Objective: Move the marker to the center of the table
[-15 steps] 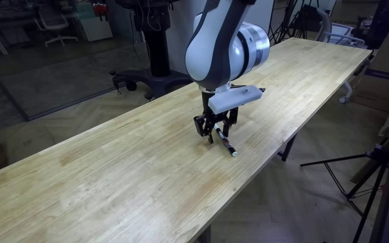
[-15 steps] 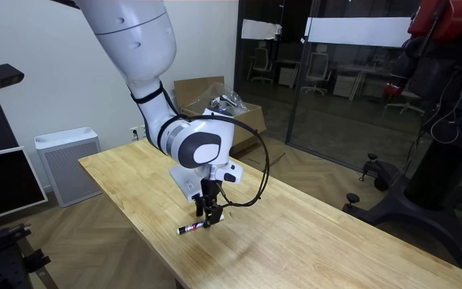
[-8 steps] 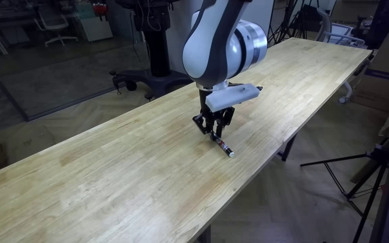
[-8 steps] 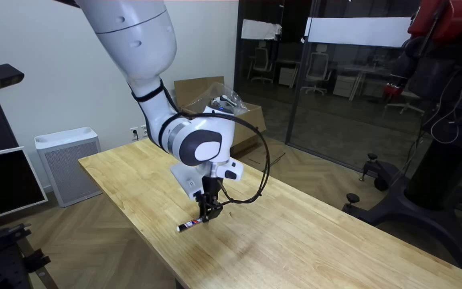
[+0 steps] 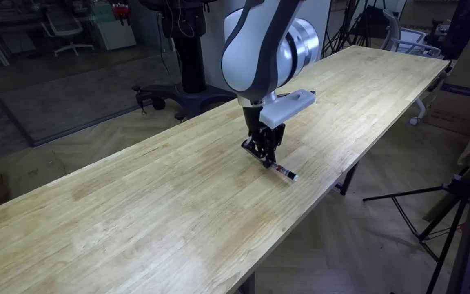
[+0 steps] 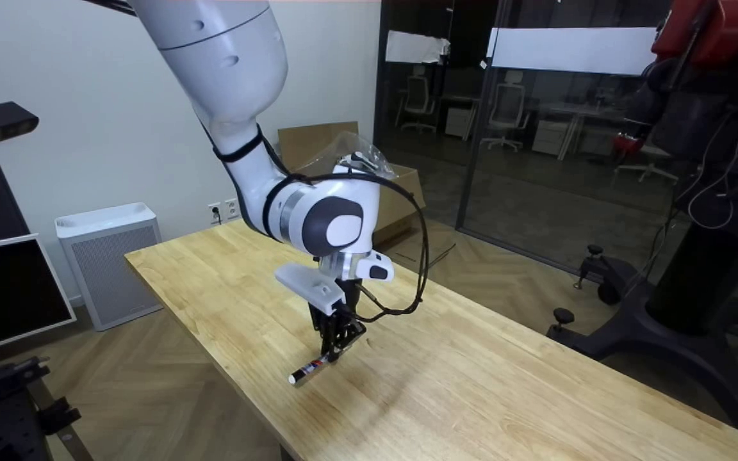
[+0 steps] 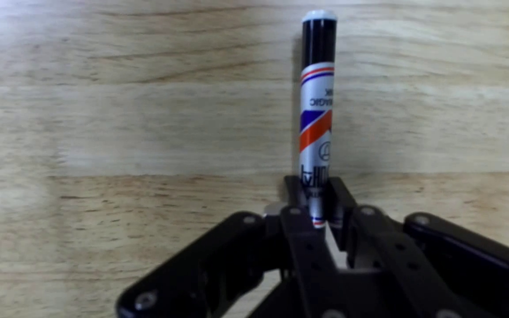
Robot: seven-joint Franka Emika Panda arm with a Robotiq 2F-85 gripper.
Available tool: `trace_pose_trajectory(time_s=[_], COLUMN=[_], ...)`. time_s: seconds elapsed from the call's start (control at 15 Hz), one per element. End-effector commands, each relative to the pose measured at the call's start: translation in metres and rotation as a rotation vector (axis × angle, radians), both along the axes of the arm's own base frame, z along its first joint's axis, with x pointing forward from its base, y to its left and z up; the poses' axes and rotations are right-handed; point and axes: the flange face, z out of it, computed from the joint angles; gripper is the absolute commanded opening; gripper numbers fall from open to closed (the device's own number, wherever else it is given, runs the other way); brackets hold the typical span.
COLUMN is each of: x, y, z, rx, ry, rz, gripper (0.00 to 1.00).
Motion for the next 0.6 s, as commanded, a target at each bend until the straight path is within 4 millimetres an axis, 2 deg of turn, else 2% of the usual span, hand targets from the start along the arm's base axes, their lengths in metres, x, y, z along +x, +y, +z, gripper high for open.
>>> trace_pose_trajectory(time_s=[0.0,0.27,0.53], x=[0.008,0.025,0.052], y=[-0.004,-0.006,-0.009], z=[0.014,0.027,0.044], rx=[-0.076,-0.219,-0.209], ry=[0.068,0.031,-0.161], rz=[0.177,0.343,0.220], gripper=[0.04,0.04,0.04])
